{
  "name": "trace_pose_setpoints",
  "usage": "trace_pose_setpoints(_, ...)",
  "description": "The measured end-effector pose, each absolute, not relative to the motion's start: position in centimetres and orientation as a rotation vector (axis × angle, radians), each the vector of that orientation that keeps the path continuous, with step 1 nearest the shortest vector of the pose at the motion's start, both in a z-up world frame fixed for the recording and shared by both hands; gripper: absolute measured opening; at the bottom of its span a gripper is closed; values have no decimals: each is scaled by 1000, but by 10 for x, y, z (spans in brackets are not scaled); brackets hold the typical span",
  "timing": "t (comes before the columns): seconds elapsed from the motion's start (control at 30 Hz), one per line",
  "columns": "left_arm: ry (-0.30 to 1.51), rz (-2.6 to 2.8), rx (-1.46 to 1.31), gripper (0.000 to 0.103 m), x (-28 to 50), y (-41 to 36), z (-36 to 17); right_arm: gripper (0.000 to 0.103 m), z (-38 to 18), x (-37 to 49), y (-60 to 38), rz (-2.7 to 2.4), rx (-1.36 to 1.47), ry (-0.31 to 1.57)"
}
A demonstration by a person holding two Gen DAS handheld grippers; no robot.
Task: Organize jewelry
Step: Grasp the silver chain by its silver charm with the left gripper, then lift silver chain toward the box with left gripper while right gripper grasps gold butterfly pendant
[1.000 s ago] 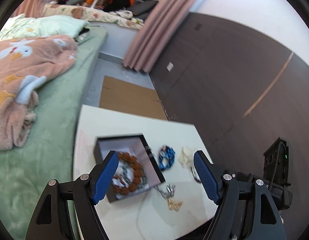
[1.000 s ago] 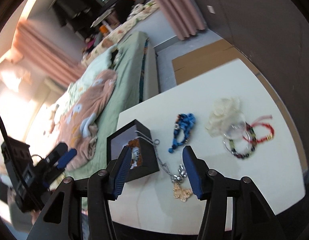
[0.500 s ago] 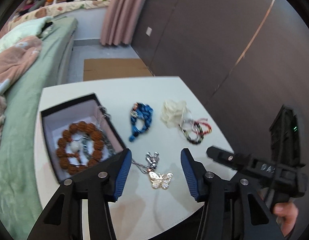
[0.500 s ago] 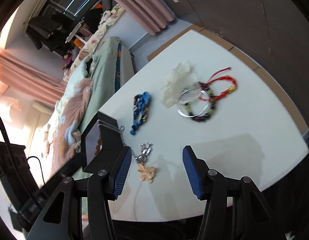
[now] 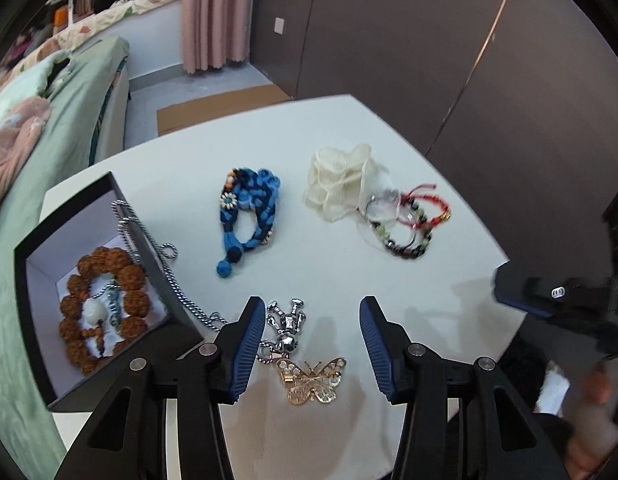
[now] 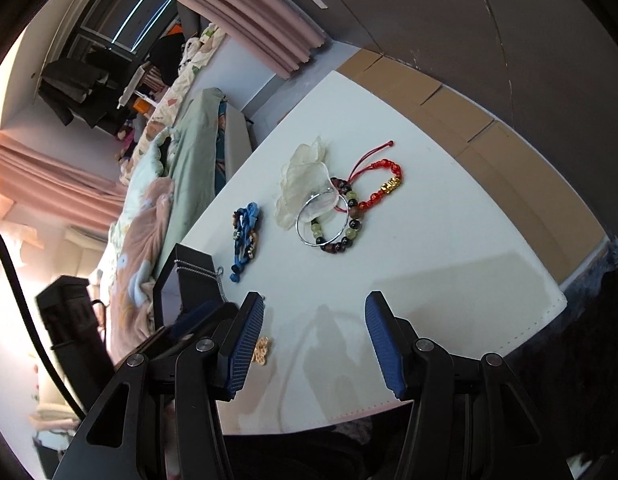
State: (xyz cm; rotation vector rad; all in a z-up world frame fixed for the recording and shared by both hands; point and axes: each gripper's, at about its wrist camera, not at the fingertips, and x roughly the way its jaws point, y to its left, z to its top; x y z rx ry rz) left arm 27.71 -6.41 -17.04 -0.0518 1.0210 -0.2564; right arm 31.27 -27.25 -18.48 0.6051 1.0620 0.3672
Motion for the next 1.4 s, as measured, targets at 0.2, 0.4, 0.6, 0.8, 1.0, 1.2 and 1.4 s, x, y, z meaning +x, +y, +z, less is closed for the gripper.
trace_pose_setpoints(0.2,1061,-168,5,50,288,-60,-195,54,-186,313,-272,376,597,1068)
trace_pose_setpoints(0.4,1039,-152,75,31,284,-64,-198,54,-187,315,-267,380,584,1080)
trace_pose_setpoints(0.6,1047,-164,29,21,284,-54,-195,54,-184,313,-258,384,545,1088)
trace_pose_setpoints(0.8,972,-179,-29,21,277,-42,-162,54,-187,315,-246,384,517,1107)
trace_pose_setpoints(1.0,871,-187,-94,15,272,-24,-110,54,-189,316,-233,402,483,1126)
trace_pose_setpoints(1.2,770,-182,-120,15,265,-4,-64,54,-194,317,-215,456,449,1159)
trace_pose_setpoints(1.4,704,-173,-143,15,257,13,-32,54,-198,317,-188,505,382,1199)
